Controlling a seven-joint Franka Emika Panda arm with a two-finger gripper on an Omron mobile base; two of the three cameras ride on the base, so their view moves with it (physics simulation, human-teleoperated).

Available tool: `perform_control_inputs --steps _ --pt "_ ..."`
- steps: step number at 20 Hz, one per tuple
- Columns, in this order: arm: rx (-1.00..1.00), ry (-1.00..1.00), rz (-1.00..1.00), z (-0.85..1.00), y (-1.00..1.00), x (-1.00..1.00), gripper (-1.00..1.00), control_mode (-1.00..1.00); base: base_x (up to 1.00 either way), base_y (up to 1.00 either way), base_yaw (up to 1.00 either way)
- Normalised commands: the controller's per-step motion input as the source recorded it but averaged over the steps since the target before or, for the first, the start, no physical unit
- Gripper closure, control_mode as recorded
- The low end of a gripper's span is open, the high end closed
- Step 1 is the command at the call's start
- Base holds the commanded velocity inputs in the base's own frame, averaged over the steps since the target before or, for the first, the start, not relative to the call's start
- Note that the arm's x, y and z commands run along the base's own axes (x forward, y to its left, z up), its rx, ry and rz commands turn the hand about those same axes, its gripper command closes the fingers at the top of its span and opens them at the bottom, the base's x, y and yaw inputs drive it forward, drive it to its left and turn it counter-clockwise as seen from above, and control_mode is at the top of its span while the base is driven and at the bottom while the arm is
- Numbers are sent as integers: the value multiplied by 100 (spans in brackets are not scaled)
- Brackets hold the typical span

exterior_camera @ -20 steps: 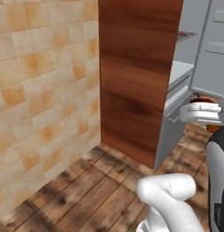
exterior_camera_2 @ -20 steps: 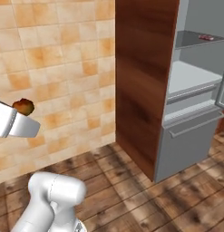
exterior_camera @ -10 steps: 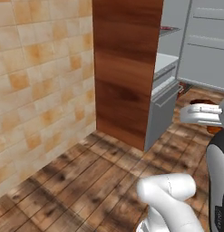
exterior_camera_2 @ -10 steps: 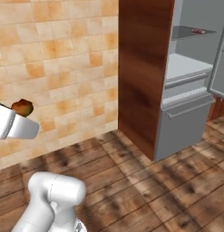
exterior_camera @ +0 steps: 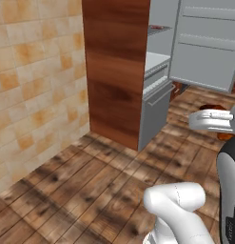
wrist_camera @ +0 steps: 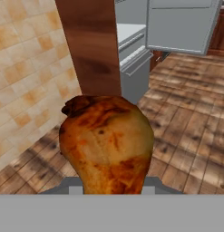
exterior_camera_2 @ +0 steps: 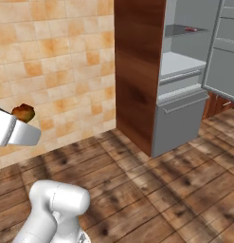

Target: Gather the corn and squash from the fridge and place them on a tray on the dining counter. Then gather the chicken drumstick and steak from the fridge and place them on the other tray.

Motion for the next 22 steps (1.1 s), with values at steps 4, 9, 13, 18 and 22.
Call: perform_control_inputs --steps 4,9,13,18,22 --pt "0 0 0 0 0 0 100 100 -46 -16 -8" --pt "0 0 0 0 0 0 100 100 -58 -26 -14" --pt "0 0 0 0 0 0 100 100 -74 -9 -18" --pt "0 0 0 0 0 0 100 100 -71 -4 -15" --pt "0 0 0 0 0 0 100 100 -63 -15 -12"
